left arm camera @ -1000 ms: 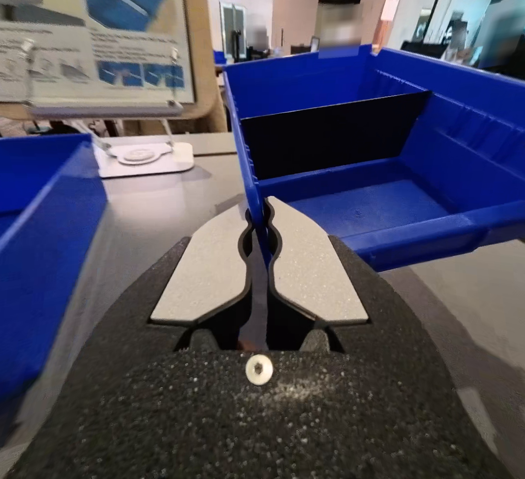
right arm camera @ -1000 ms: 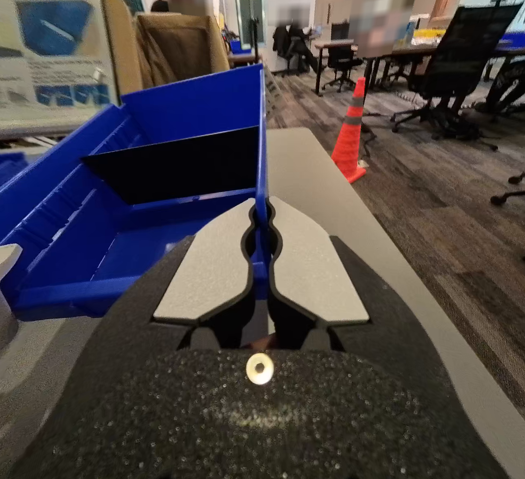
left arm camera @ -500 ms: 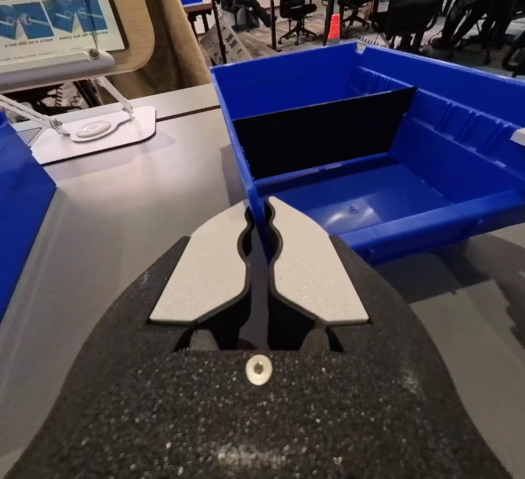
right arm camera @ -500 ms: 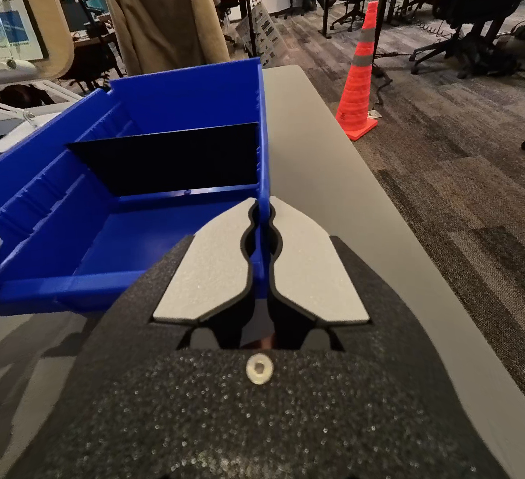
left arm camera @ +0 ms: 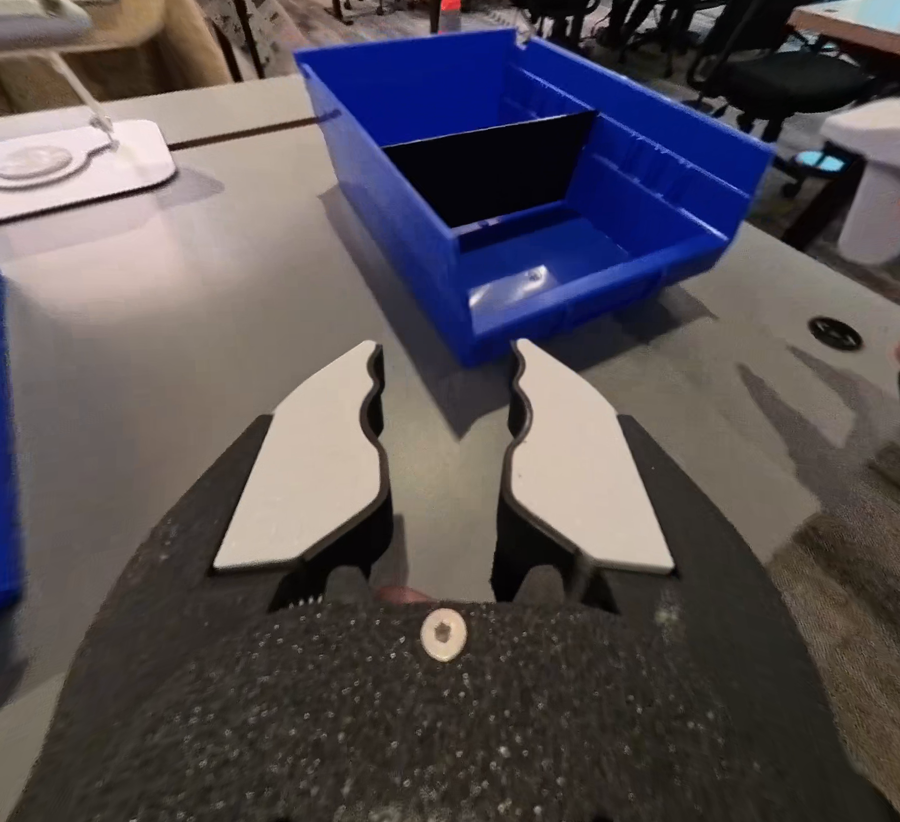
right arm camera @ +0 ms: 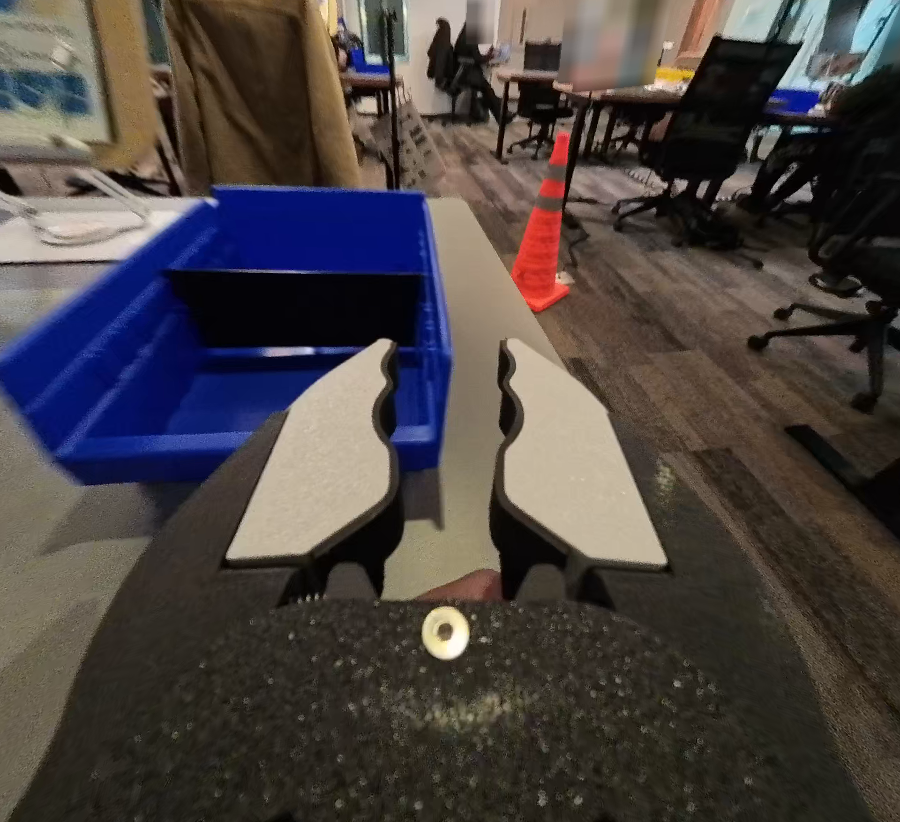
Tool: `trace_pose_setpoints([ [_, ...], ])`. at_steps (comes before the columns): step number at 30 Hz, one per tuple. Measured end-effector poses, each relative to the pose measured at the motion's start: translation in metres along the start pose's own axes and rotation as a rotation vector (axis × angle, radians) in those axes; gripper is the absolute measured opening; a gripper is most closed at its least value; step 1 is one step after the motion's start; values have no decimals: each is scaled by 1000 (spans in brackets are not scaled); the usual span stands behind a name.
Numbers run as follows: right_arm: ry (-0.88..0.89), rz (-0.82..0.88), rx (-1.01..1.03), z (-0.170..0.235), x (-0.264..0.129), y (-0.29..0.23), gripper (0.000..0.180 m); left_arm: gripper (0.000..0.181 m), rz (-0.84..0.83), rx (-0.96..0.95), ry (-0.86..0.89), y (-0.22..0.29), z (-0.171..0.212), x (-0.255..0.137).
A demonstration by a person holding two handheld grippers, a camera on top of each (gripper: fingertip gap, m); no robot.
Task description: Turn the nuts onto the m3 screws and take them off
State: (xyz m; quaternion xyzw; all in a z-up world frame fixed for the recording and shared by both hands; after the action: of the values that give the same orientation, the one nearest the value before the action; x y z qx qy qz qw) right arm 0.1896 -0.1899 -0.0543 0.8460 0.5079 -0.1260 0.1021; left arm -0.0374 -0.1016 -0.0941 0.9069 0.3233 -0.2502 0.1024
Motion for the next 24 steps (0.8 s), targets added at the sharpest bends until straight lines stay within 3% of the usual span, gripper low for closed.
trace_pose_setpoints([
  [3, 16, -136, -20, 3, -39, -59, 37, 48, -57, 3, 17, -49, 19, -55],
  [8, -109, -471, -63, 66, -79, -200, 40, 51, -250, -121, 46, -166, 63, -142],
  [12, -163, -569, -129, 102, -99, -274, 37, 51, -404, -269, 7, -261, 96, -181],
  [16, -164, -624, -130, 100, -104, -307, 35, 54, -426, -326, -32, -320, 107, -177],
  [21, -132, -587, -172, 82, -96, -316, 33, 52, -388, -332, -56, -343, 93, -139],
  [23, -131, -579, -169, 77, -94, -318, 31, 42, -386, -312, -69, -344, 87, -125],
  [24, -130, -573, -169, 75, -94, -318, 31, 23, -388, -301, -69, -344, 85, -121],
])
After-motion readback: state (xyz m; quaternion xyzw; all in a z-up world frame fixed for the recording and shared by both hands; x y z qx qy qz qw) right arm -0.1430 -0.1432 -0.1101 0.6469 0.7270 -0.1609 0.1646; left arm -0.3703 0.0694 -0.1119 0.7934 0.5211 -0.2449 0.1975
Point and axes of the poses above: each gripper's, where its closed fingertips meet, x out along the fingers, z out of its underside, y = z × x across the jaws, the point moved 3 cm from there along -x, back along the fingers, and after that the axes turned 11 degrees about -y, right-handed, at the moved point
